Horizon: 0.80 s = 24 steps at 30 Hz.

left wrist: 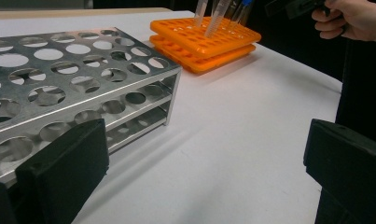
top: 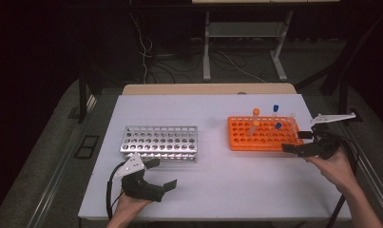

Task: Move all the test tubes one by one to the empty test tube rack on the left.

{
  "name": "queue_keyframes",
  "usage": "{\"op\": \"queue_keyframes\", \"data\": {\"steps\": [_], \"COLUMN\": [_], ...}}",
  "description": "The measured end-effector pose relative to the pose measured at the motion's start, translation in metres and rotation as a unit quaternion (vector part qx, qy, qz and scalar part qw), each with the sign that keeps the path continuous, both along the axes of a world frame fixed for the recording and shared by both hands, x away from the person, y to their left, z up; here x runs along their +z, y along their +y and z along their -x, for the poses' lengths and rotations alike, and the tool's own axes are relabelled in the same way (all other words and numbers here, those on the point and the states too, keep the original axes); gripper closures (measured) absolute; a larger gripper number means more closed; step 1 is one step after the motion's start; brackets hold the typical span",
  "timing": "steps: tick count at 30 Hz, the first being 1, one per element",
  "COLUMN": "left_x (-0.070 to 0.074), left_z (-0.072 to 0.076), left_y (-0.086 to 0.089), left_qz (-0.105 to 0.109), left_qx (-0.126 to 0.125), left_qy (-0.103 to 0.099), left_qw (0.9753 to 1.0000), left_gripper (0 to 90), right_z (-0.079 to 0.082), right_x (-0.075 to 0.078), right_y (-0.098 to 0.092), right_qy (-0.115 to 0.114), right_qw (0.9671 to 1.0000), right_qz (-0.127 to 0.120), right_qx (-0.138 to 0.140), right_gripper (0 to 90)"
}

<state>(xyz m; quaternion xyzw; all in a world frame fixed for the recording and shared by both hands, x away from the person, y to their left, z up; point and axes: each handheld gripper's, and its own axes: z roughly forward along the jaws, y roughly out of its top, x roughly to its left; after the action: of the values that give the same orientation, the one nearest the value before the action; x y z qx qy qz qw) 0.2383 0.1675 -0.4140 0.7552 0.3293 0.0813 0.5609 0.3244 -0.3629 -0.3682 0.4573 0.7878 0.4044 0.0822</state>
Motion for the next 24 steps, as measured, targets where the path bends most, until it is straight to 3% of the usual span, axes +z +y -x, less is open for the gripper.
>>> {"op": "queue_keyframes", "data": {"steps": [12, 16, 24], "left_x": [0.000, -0.001, -0.001], "left_z": [0.000, 0.000, -0.001], "left_y": [0.000, -0.001, 0.000], "left_qz": [-0.001, -0.002, -0.002], "left_qx": [-0.001, -0.001, 0.000], "left_qy": [0.001, 0.001, 0.001], "left_qw": [1.0000, 1.0000, 1.0000], "left_gripper": [0.0, 0.0, 0.0], "right_z": [-0.021, -0.028, -0.038], "right_x": [-0.011, -0.014, -0.022], "right_y": [-0.015, -0.018, -0.028], "right_qy": [0.008, 0.005, -0.003], "right_qw": [0.9997, 0.9996, 0.9994], "right_qz": [-0.006, 0.006, 0.008], "right_qx": [-0.021, -0.026, -0.032], "right_gripper": [0.2, 0.3, 25.6]}}
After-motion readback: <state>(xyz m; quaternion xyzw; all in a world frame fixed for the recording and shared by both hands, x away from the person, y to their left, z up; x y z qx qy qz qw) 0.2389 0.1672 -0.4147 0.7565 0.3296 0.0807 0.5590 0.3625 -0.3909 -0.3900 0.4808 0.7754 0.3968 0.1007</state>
